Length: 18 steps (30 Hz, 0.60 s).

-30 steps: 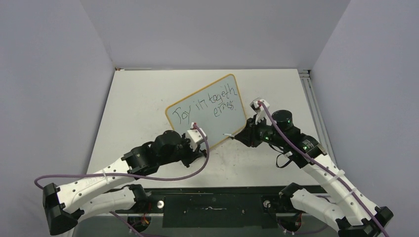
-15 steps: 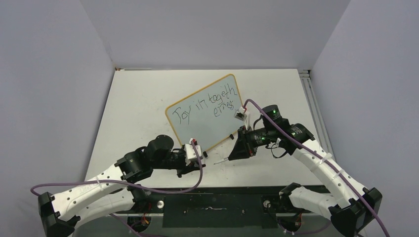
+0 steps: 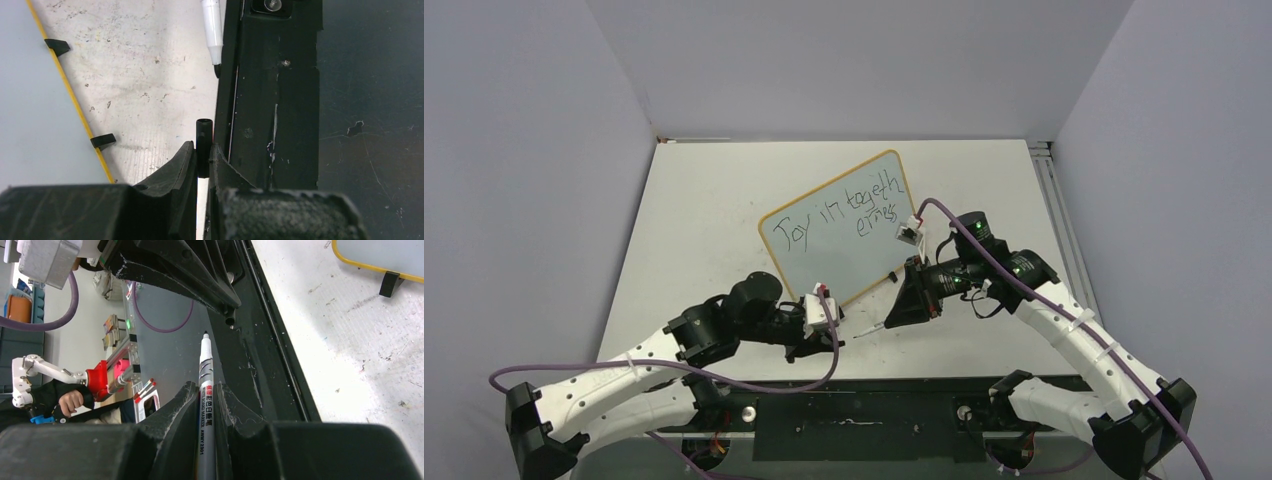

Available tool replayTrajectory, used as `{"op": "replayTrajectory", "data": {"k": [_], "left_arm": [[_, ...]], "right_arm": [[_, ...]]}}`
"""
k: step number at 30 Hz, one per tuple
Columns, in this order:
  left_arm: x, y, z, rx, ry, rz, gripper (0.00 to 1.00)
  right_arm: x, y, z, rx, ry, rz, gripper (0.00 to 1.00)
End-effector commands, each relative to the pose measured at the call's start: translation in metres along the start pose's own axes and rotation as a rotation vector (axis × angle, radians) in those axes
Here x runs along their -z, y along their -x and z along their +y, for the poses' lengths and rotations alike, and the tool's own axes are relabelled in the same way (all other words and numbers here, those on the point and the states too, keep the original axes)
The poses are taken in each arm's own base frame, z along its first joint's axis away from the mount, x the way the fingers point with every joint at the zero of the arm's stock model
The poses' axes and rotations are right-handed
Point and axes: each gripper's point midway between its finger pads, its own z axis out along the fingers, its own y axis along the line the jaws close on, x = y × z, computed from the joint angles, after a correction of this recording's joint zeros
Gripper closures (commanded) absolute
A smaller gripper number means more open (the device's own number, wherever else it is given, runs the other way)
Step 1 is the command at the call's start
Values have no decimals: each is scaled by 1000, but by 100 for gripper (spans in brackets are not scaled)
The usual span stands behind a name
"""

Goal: Write a sentence on the whiteboard
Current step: Close the whiteboard marker at the center of the board.

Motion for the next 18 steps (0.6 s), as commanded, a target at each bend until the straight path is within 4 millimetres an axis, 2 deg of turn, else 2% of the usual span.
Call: {"op": "replayTrajectory", "data": {"k": [1, 18], "left_arm": [[-2, 22, -7, -30, -58, -65, 100], [-1, 34, -6, 11, -83, -118, 100]], "right_arm": [[-2, 9, 0, 38, 22, -33, 95], [-11, 1, -13, 16, -1, -14, 95]]}}
